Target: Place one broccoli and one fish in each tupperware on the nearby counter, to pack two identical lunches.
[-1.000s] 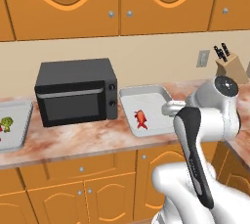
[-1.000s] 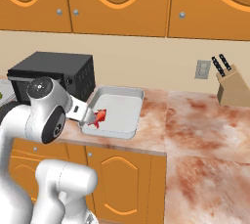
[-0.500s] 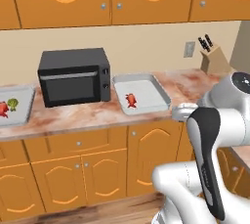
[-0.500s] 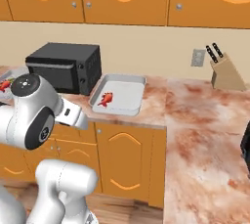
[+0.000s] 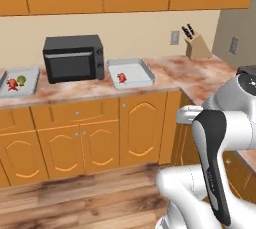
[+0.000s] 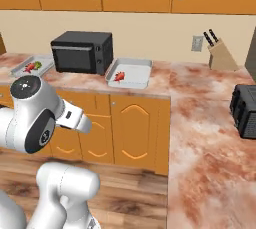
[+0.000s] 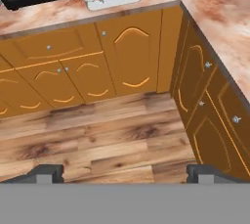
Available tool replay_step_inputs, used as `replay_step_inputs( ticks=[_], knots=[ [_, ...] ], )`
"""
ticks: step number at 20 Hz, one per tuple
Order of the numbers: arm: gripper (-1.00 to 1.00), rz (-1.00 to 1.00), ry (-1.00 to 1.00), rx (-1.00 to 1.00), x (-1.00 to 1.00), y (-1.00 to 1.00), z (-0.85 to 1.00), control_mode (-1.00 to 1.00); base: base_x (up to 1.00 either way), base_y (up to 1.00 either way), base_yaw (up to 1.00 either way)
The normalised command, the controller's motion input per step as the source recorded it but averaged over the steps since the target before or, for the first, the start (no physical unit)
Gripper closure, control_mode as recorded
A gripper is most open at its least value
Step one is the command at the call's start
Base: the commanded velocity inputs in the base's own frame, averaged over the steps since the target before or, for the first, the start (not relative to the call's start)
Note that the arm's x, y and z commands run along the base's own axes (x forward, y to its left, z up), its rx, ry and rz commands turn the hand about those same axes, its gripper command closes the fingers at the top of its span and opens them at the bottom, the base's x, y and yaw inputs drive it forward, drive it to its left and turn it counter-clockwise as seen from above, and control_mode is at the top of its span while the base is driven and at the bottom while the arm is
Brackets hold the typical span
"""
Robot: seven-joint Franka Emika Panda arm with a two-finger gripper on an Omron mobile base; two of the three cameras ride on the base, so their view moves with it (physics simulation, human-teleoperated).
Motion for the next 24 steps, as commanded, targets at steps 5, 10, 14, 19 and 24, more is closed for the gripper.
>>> replay_step_inputs(
  ticks=[5,10,14,19,24],
  knots=[
    [-1.0,0.0,0.0,0.0,0.0,0.0,0.0,1.0,-1.0,0.0,0.0],
    [-1.0,0.0,0.0,0.0,0.0,0.0,0.0,1.0,-1.0,0.0,0.0],
    [-1.0,0.0,0.0,0.0,0.0,0.0,0.0,1.0,-1.0,0.0,0.0],
    [-1.0,0.0,0.0,0.0,0.0,0.0,0.0,1.0,-1.0,0.0,0.0],
    [-1.0,0.0,0.0,0.0,0.0,0.0,0.0,1.0,-1.0,0.04,0.0]
  ],
)
